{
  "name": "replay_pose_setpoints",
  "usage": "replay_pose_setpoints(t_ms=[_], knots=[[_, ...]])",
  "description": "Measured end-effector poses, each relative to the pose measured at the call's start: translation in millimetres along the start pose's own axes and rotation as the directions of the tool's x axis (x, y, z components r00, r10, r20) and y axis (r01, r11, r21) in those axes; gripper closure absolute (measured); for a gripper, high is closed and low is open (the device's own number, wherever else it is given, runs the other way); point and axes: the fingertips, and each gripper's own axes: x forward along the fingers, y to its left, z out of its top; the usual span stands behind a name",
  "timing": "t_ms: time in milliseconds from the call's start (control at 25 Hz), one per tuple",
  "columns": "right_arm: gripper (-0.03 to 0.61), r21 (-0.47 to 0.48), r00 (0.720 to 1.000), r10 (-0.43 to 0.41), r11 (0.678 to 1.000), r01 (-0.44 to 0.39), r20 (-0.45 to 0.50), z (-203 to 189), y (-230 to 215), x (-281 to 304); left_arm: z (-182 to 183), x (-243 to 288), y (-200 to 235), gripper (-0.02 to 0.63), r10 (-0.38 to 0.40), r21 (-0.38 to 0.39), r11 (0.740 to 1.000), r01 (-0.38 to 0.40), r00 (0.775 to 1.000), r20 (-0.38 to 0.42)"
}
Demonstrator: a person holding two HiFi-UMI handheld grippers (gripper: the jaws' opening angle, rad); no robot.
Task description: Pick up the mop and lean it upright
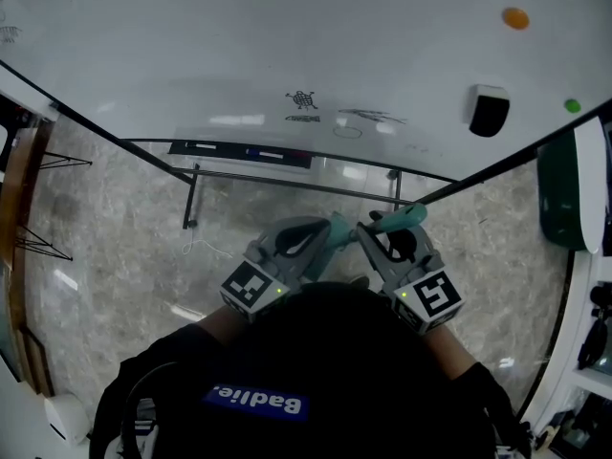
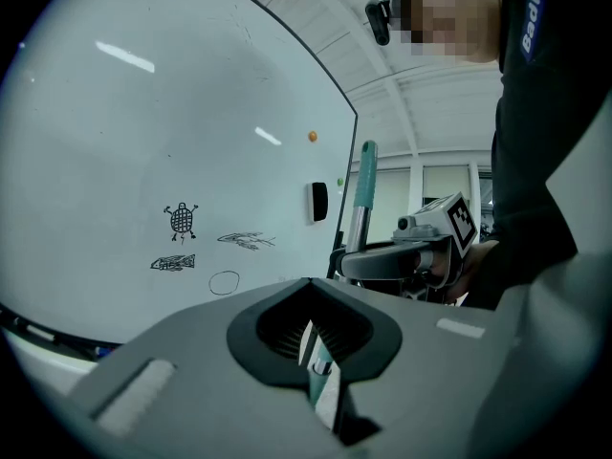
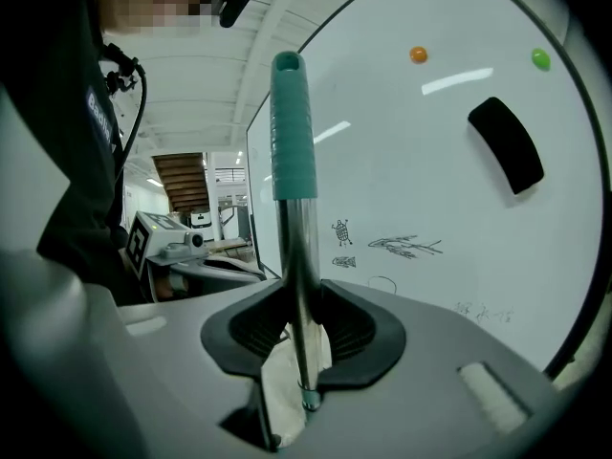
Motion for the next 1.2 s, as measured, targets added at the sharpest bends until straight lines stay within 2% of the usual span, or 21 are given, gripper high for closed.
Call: replay_pose_setpoints(t_ms=[280,480,600,920,1080,1200], knots=[[0.474,-0.015,0.999,0.037,0.999,-0.037,0.011,14.2,15.9,9.0,3.2,-9.8,2.9,0.595,-0.006,0.002,1.000,0.006,1.000,0.015],[0.474,-0.029,0.997,0.070,0.997,-0.070,0.013,20.2,32.7,23.5,10.0,-24.6,11.0,0.595,0.004,-0.030,1.000,-0.003,0.999,0.036],[0.474,-0.049,0.994,0.106,0.993,-0.105,0.011,30.2,46.7,37.3,6.9,-41.2,27.2,0.595,0.047,-0.001,0.999,-0.047,0.998,0.050],[0.474,-0.099,0.982,0.187,0.978,-0.184,0.021,64.9,92.6,96.2,19.0,-119.2,82.3,0.594,0.176,0.010,0.984,-0.178,0.980,0.096],[0.474,-0.128,0.974,0.227,0.967,-0.222,0.025,72.5,113.2,130.6,27.2,-162.6,111.0,0.594,0.270,-0.026,0.963,-0.269,0.955,0.119],[0.474,-0.146,0.954,0.301,0.944,-0.297,0.008,77.0,137.9,156.7,29.1,-190.6,125.4,0.594,0.347,-0.041,0.938,-0.345,0.927,0.140]])
